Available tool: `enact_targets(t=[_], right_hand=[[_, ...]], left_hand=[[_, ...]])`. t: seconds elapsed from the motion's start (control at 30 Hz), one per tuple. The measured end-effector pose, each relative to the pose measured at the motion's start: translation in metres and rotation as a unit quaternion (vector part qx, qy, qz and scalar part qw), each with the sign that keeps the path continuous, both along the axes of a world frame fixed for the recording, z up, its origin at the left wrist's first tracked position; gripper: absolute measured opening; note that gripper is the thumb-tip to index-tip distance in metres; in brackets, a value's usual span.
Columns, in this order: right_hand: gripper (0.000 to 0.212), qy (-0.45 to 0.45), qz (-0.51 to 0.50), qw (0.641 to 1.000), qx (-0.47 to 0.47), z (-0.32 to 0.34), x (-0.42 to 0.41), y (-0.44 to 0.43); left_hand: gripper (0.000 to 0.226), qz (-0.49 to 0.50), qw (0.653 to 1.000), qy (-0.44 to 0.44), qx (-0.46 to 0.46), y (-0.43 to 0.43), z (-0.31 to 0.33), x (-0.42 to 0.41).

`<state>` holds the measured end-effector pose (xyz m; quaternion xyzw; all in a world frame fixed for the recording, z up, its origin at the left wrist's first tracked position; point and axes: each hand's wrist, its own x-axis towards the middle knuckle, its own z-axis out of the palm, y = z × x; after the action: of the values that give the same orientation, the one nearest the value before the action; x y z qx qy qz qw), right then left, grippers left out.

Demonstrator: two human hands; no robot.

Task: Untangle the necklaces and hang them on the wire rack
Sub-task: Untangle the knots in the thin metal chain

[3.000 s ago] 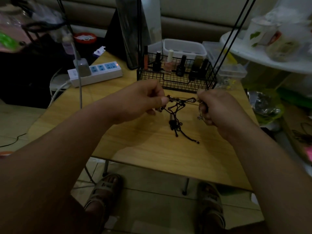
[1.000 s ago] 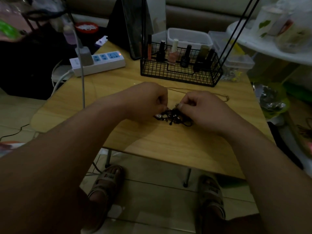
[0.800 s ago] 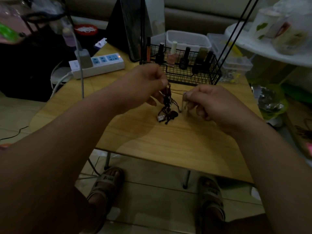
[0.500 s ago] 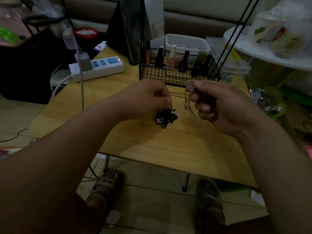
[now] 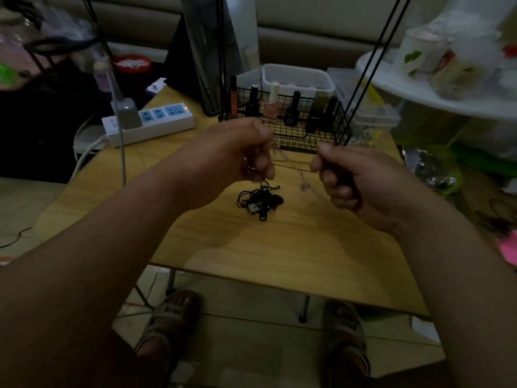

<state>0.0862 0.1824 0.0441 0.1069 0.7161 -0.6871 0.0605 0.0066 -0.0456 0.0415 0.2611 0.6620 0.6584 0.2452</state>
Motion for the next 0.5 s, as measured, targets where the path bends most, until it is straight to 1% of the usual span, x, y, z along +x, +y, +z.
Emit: enact_targets(t=[0.1,0.23,0.3,0.37,0.43,0.5], right_hand=[[0.03,-0.01,0.011,0.999,0.031,-0.001,0.002,0.0],[0.029,-0.02,0.028,0.996,0.082,-0.003,0.007,-0.001],[0.027,-0.02,0.047,0.993,0.108,-0.005,0.012,-0.002],[0.021,-0.01,0.064,0.989,0.133,-0.006,0.018,-0.005],[0.016,0.012,0.073,0.988,0.136,-0.007,0.023,-0.008],[0.017,0.031,0.073,0.988,0.134,-0.009,0.026,-0.011]], left_hand=[[0.027,-0.011,0.997,-0.046,0.054,0.0,-0.001,0.0],[0.027,-0.025,0.992,-0.079,0.093,0.002,0.002,0.002],[0.027,-0.028,0.991,-0.085,0.101,0.005,0.004,0.003],[0.025,-0.034,0.99,-0.087,0.103,0.01,0.004,0.005],[0.024,-0.052,0.989,-0.09,0.105,0.016,0.002,0.008],[0.024,-0.065,0.988,-0.092,0.106,0.025,0.001,0.011]])
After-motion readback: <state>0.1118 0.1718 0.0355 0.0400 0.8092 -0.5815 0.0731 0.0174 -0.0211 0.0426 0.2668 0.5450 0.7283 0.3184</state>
